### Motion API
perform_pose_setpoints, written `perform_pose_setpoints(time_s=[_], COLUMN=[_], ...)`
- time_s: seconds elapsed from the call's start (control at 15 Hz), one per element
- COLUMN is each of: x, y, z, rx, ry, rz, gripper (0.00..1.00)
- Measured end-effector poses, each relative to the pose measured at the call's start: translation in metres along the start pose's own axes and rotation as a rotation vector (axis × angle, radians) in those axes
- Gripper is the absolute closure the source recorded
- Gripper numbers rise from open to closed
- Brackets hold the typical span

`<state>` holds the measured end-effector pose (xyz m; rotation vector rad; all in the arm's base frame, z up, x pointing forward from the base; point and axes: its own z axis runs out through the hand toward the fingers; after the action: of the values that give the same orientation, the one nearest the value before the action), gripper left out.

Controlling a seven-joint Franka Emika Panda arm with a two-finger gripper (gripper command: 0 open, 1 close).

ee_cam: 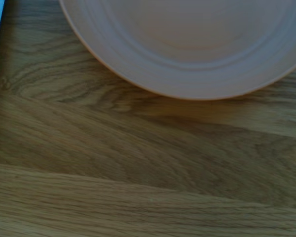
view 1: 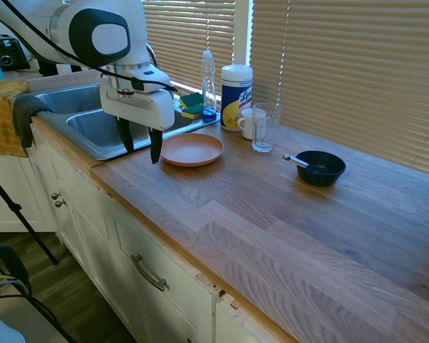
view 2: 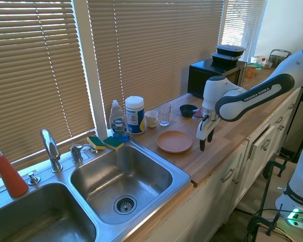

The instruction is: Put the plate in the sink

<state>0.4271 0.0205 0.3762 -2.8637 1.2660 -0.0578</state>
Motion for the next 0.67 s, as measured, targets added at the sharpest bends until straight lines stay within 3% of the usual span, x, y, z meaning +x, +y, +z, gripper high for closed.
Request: perform_pose_setpoints(time_s=[0.2,0.33,0.67], x=[0.001,0.009,0.073], y=[-0.002,-0.006,0.005], z=[-0.001,-0.012,-0.027], rx=[0.009,0.045,0.127], ry=[0.008,0.036,0.061], rz=[0.003,0.019,0.153], gripper=[0.00,0.00,0.00])
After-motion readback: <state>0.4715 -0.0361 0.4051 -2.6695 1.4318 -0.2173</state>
